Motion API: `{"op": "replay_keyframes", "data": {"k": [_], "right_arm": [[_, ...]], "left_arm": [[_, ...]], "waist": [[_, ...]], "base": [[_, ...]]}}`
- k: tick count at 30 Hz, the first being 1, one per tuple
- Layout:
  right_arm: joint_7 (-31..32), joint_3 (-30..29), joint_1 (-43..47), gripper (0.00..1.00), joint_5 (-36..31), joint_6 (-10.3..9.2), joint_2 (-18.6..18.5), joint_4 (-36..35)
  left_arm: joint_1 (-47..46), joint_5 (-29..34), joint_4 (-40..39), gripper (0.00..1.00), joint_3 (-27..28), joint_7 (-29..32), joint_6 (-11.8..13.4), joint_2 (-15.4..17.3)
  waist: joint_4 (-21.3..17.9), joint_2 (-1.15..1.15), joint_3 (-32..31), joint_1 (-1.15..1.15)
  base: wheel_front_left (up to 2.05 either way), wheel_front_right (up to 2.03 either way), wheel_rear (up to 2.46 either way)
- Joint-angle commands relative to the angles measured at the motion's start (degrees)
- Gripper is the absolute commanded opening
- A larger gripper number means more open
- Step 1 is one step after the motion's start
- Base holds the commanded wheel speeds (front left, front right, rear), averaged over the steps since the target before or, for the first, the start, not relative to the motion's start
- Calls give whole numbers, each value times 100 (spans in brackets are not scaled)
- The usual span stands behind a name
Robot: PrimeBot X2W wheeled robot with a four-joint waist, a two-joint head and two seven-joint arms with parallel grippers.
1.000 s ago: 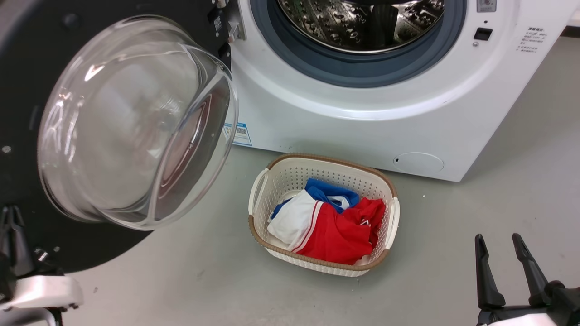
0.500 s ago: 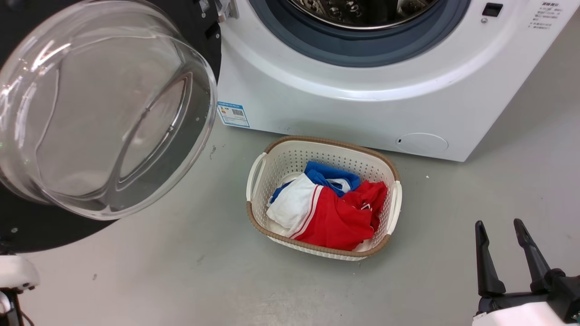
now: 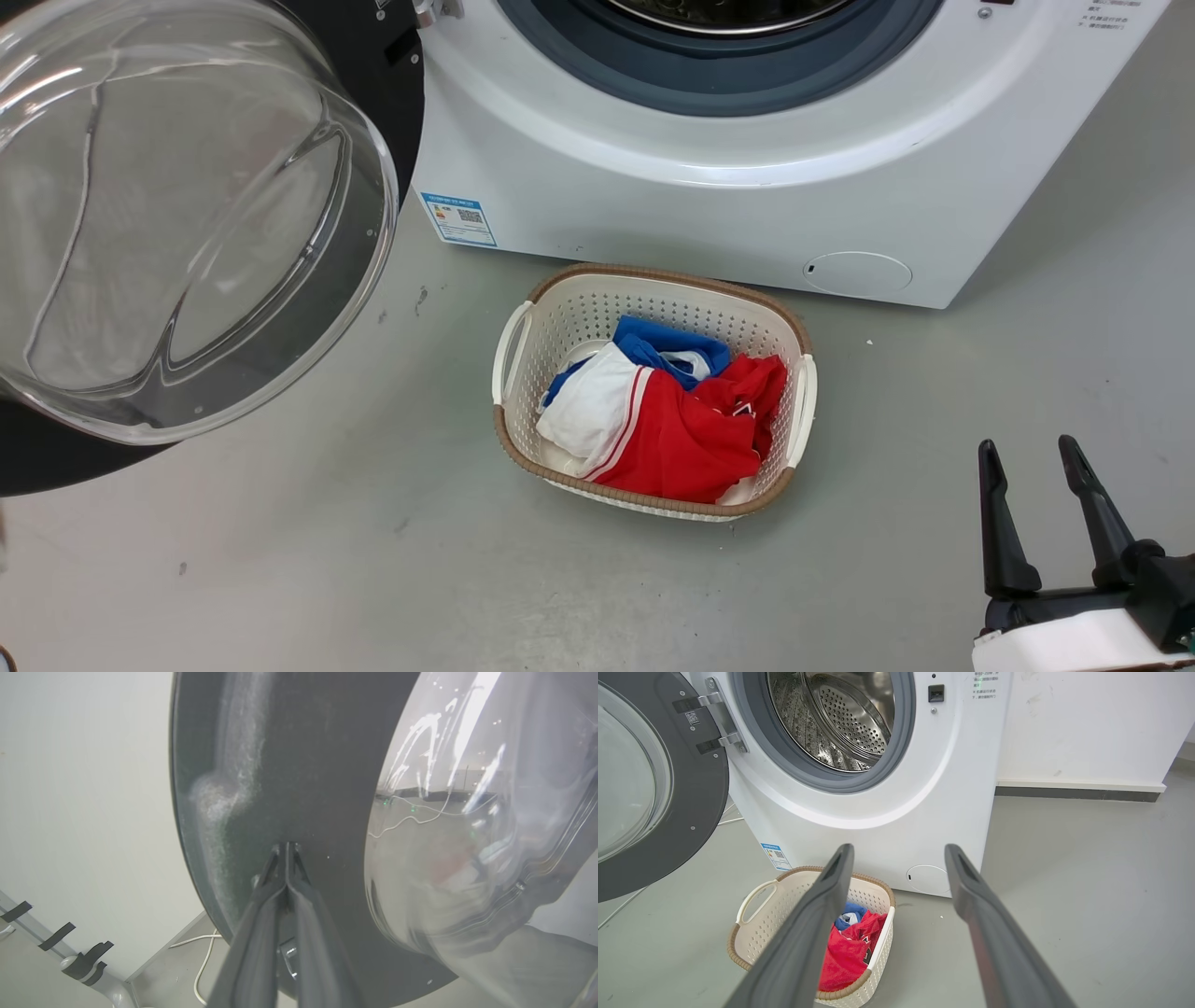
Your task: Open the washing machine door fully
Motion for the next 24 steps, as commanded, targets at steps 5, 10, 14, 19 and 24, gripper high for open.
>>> {"op": "replay_keyframes", "data": {"k": [5, 10, 14, 19, 24], "right_arm": [[-10, -10, -55, 100, 7, -1, 2, 46], [-10, 25, 29, 100, 122, -1, 3, 99], [-10, 33, 123, 100, 178, -1, 3, 112], [-10, 22, 208, 100, 221, -1, 2, 61], [-10, 44, 347, 100, 265, -1, 3, -18]], "left_arm": [[-152, 188, 88, 0, 84, 15, -170, 89], [70, 439, -178, 0, 1, 16, -346, -80], [241, 642, -589, 0, -126, 16, -408, -274], [481, 840, -1108, 0, -377, 16, -455, -540], [826, 985, -1788, 0, -774, 16, -532, -922]], "waist": [[-8, 0, -96, 0], [-31, 0, -364, 0], [-49, 0, -649, 0], [-96, 0, -922, 0], [-192, 0, -1213, 0]], "base": [[0, 0, 0], [0, 0, 0], [0, 0, 0], [0, 0, 0], [0, 0, 0]]}}
